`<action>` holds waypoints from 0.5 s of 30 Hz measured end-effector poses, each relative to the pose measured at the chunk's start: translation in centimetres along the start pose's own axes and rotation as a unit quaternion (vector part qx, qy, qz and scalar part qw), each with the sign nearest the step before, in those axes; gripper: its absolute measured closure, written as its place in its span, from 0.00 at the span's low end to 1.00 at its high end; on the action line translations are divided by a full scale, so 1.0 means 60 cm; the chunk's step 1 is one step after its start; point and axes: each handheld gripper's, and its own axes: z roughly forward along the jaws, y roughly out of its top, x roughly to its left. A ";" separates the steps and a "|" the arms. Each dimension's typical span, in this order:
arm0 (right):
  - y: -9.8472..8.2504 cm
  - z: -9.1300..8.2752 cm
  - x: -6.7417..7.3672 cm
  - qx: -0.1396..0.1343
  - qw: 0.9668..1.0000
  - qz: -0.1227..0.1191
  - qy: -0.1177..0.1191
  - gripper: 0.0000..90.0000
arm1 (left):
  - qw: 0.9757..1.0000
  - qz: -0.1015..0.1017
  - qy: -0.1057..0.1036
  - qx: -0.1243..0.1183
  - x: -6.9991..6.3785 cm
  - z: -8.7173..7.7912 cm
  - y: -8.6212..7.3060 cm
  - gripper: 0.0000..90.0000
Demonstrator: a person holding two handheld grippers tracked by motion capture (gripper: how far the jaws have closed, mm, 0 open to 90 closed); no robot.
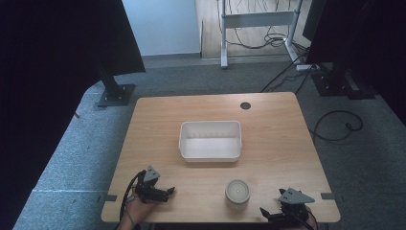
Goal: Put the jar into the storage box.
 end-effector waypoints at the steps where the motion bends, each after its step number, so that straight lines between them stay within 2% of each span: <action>1: 0.001 0.001 0.001 -0.002 1.000 0.001 0.001 0.01 | 1.000 0.000 0.000 0.000 0.000 0.000 0.000 0.00; 15: 0.023 0.011 0.019 -0.022 0.999 -0.018 0.029 0.02 | 1.000 0.004 0.000 0.004 0.001 -0.001 0.000 0.00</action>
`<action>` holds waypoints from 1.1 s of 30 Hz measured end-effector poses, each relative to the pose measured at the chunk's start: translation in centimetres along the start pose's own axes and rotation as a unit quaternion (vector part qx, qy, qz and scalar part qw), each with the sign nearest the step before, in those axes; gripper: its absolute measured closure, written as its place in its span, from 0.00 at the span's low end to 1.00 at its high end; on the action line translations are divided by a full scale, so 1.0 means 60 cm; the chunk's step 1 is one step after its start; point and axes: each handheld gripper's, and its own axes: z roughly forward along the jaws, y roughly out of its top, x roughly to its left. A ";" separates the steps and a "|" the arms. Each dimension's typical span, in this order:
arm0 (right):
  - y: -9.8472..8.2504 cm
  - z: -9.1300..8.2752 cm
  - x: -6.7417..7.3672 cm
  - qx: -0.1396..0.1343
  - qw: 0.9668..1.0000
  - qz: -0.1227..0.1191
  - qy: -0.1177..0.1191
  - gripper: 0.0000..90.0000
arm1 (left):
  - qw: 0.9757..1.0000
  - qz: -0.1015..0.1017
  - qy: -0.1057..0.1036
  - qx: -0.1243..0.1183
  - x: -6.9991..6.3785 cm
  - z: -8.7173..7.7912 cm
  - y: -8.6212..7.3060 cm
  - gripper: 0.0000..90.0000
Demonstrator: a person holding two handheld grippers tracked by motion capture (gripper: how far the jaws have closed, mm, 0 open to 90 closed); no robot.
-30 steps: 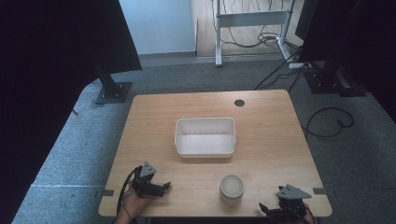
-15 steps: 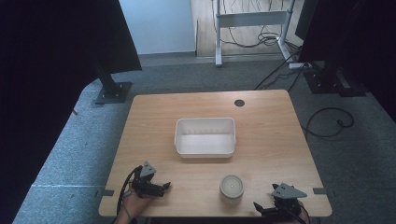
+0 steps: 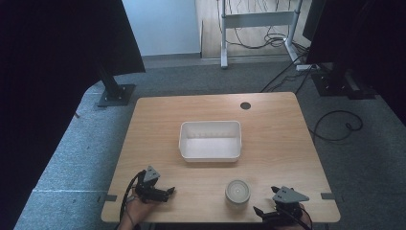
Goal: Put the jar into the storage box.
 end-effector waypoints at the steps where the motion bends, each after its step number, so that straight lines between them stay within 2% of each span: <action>1: 0.001 0.001 0.001 -0.002 1.000 -0.003 0.002 0.02 | 1.000 0.000 0.000 0.000 0.000 0.000 0.000 0.00; 23: 0.029 0.038 0.028 -0.015 0.998 -0.031 0.044 0.01 | 1.000 0.000 0.000 0.000 0.000 0.000 0.000 0.00; 33: 0.042 0.058 0.041 -0.011 0.998 -0.039 0.056 0.01 | 1.000 0.000 0.000 0.000 0.000 0.000 0.000 0.00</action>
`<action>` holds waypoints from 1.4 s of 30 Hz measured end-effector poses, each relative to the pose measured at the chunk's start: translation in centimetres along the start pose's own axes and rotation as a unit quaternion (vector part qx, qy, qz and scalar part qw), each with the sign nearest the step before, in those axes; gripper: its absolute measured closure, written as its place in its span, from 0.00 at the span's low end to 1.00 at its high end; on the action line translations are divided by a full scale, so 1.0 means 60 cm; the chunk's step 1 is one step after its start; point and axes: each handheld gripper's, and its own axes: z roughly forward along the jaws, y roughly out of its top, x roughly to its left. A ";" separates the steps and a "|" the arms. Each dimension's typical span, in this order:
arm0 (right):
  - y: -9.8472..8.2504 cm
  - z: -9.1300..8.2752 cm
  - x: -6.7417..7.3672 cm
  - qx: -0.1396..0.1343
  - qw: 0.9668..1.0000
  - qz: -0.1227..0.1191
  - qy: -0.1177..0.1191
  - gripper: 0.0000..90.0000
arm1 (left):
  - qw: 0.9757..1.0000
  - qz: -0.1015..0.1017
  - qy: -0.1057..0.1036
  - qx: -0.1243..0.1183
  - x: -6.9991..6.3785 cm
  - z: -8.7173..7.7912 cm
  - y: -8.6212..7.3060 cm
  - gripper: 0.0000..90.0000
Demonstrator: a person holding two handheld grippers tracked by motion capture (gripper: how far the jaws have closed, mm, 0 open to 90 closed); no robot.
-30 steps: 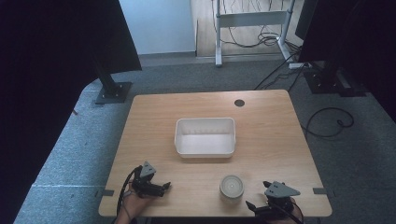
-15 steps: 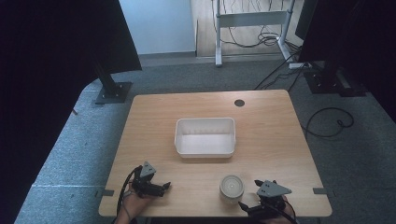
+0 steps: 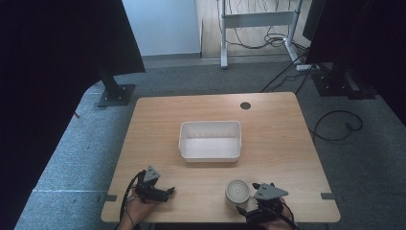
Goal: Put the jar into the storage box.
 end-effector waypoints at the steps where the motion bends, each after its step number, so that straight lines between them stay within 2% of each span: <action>1: 0.001 0.003 0.001 0.000 1.000 0.000 0.002 0.01 | 1.000 0.000 0.000 0.000 0.000 0.000 0.000 0.00; 9: 0.013 0.027 0.007 0.008 1.000 -0.002 0.009 0.03 | 1.000 0.000 0.000 0.000 0.000 0.000 0.000 0.00; 14: 0.015 0.041 0.009 0.009 1.000 0.006 0.011 0.07 | 1.000 0.000 0.000 0.000 0.000 0.000 0.000 0.00; 21: 0.016 0.042 0.011 0.006 1.000 0.007 0.006 0.09 | 1.000 0.000 0.000 0.000 0.000 0.000 0.000 0.00; 23: 0.017 0.042 0.014 0.010 1.000 0.009 -0.004 0.10 | 1.000 0.000 0.000 0.000 0.000 0.000 0.000 0.00; 25: 0.020 0.039 0.021 0.015 1.000 0.001 -0.019 0.10 | 1.000 0.000 0.000 0.000 0.000 0.000 0.000 0.00; 27: 0.021 0.038 0.022 0.016 1.000 0.001 -0.023 0.10 | 1.000 0.000 0.000 0.000 0.000 0.000 0.000 0.00; 42: 0.039 0.032 0.017 0.008 1.000 0.002 -0.024 0.10 | 1.000 0.000 0.000 0.000 0.000 0.000 0.000 0.00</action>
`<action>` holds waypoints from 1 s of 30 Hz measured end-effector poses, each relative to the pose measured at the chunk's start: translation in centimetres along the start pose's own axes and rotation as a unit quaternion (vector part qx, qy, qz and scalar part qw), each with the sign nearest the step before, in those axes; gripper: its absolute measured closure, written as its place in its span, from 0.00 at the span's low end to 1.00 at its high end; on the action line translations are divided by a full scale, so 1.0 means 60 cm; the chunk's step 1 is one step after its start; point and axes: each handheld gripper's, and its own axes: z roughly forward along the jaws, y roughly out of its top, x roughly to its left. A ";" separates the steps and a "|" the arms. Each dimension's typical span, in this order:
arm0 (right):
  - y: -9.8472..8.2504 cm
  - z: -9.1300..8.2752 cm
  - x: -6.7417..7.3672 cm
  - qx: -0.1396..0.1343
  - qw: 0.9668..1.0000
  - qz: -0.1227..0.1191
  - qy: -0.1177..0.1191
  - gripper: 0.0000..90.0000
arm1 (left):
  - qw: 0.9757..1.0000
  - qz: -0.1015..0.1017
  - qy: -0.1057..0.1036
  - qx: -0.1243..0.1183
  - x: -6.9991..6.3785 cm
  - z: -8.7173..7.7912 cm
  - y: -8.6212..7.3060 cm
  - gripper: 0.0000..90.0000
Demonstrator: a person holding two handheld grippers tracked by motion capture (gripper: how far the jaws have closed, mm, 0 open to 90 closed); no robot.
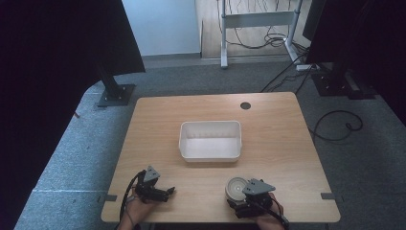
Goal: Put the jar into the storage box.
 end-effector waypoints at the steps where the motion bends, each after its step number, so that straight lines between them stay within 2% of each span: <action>1: 0.002 0.000 -0.001 0.000 1.000 0.000 0.000 0.10 | 1.000 0.000 0.000 0.000 0.000 0.000 0.000 0.00; 15: 0.017 0.009 -0.014 0.000 1.000 0.010 -0.010 0.10 | 1.000 0.000 0.000 0.000 0.000 0.000 0.000 0.00; 30: 0.044 0.023 -0.027 -0.011 1.000 0.004 -0.020 0.10 | 1.000 0.000 0.000 0.000 0.000 0.000 0.000 0.00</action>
